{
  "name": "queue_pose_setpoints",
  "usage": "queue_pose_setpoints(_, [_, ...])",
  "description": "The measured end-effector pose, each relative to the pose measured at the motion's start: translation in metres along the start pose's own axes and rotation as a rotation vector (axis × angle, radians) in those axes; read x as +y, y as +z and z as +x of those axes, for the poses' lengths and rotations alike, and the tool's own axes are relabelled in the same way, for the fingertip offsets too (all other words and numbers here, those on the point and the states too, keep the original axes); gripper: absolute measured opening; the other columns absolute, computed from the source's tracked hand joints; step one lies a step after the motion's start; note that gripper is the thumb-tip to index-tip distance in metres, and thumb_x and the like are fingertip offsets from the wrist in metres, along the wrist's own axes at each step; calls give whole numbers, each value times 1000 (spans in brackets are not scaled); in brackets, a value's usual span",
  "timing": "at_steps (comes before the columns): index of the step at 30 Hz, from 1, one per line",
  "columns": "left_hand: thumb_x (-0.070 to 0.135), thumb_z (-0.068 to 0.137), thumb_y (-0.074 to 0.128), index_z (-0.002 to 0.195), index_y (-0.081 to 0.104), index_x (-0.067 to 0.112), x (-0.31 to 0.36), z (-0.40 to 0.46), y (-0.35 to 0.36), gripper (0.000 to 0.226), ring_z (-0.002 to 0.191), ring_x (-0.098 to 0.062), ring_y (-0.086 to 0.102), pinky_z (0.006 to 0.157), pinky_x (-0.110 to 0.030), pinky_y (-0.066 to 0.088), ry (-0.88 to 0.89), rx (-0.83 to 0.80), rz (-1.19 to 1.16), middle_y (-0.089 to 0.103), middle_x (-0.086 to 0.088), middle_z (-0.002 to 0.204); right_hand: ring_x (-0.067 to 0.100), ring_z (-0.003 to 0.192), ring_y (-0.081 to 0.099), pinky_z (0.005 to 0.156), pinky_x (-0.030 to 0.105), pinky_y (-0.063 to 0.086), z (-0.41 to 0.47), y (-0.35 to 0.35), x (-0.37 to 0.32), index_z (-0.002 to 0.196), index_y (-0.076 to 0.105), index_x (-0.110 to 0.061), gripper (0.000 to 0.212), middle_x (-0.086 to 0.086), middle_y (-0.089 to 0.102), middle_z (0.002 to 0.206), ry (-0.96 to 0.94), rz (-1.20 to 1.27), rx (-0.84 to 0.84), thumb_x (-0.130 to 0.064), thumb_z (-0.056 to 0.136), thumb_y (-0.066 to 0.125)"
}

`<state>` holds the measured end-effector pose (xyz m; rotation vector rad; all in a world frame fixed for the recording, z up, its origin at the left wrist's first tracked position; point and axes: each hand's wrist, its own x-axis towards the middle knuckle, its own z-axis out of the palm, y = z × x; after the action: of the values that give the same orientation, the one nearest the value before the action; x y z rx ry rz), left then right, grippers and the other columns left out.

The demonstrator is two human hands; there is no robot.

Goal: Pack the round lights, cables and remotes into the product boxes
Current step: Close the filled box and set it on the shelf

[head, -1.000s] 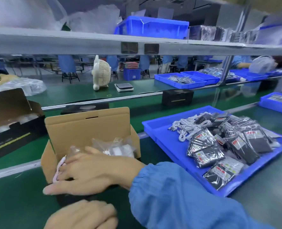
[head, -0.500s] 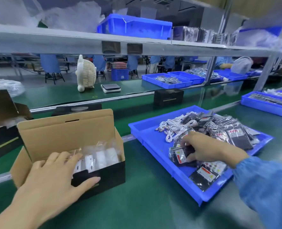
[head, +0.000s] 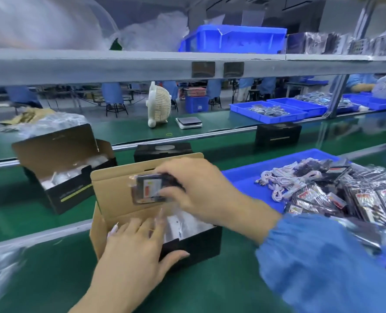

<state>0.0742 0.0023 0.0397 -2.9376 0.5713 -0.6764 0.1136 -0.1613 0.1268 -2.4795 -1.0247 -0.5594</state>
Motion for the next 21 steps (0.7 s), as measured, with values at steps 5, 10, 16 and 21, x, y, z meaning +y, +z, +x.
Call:
queue_pose_setpoints(5, [50,90,56,74,76,11,-11,-18,16,47,84,-27,72,80,-35,48,96,342,-36,74,-8,84,32,103,57,83,37,46,30,67,-14,107,64,-9,17,12,59,108,-26,-122,-354,-10,92,55])
queue_pose_setpoints(10, [61,86,51,102,71,9,-19,-11,-6,58,104,-30,60,86,-38,49,-28,229,-185,64,-8,110,23,104,54,88,37,45,17,20,31,118,65,-20,26,-1,61,110,64,-44,-86,-17,92,60])
queue_pose_setpoints(16, [85,76,28,145,28,29,-10,9,-1,89,129,-14,37,102,-33,33,-99,-188,-57,43,11,133,24,94,55,71,33,36,7,36,29,104,63,-19,23,1,58,107,-117,-654,-254,-7,87,53])
queue_pose_setpoints(21, [81,81,35,136,36,30,-6,10,-12,76,121,-15,44,96,-31,35,-106,-201,-29,49,9,122,32,94,60,62,35,35,23,47,11,101,62,-6,19,12,58,106,-39,-662,-479,2,90,50])
